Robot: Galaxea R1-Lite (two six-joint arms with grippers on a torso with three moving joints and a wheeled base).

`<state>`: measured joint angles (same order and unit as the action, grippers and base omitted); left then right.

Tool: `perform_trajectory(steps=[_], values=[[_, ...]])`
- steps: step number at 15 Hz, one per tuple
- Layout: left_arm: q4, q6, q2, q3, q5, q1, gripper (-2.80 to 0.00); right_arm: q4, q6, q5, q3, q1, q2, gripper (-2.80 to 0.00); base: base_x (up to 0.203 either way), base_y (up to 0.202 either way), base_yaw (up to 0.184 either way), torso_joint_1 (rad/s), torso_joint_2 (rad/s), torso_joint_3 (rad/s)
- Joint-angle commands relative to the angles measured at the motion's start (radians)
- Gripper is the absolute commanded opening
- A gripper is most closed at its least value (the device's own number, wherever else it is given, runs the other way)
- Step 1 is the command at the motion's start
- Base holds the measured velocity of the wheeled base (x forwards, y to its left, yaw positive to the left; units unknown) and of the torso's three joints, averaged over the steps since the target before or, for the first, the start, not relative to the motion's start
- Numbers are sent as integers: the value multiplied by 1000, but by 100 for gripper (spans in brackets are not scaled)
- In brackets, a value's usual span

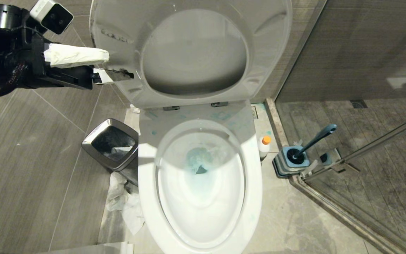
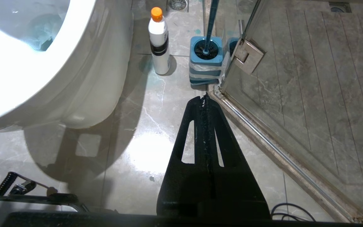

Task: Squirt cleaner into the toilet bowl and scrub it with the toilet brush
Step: Use the left hand to lift the toilet lid slightly

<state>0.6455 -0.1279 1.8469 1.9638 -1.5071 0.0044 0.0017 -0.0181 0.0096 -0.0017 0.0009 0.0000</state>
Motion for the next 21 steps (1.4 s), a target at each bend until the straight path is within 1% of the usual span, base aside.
perform_trajectory(steps=[1,2,4,7,9,11,12,14,15,16,17,18,20,21], values=[[5,75,9,3,10,19,0,0,0,1,0,1,2,-280,0,0,0,0,0,0],[5,103,8,3,25,27,0,0,0,1,0,1,2,-280,0,0,0,0,0,0],[3,127,8,3,63,50,0,0,0,1,0,2,2,-280,0,0,0,0,0,0],[-16,128,6,1,78,72,0,0,0,1,0,1,2,-280,0,0,0,0,0,0],[-57,128,-3,1,96,72,0,0,0,1,0,1,2,-280,0,0,0,0,0,0],[-63,126,-17,0,102,68,0,0,0,1,0,1,2,-280,0,0,0,0,0,0],[-63,126,-29,-10,108,60,0,0,0,1,0,2,2,-280,0,0,0,0,0,0],[-62,125,-62,-45,138,8,0,0,0,1,0,1,2,-280,0,0,0,0,0,0],[-60,128,-70,-47,166,-18,0,0,0,1,0,2,2,-280,0,0,0,0,0,0],[-58,151,-74,-42,213,-40,0,0,0,1,0,1,2,-280,0,0,0,0,0,0],[-60,218,-75,-29,259,-57,0,0,0,1,1,1,2,-280,0,0,0,0,0,0],[-67,298,-76,-19,303,-75,0,0,0,1,0,1,2,-280,0,0,0,0,0,0],[-151,486,-76,-16,418,-116,0,0,0,1,0,1,2,-280,0,0,0,0,0,0],[-209,576,-75,-16,495,-143,0,0,0,1,0,2,2,-280,0,0,0,0,0,0]])
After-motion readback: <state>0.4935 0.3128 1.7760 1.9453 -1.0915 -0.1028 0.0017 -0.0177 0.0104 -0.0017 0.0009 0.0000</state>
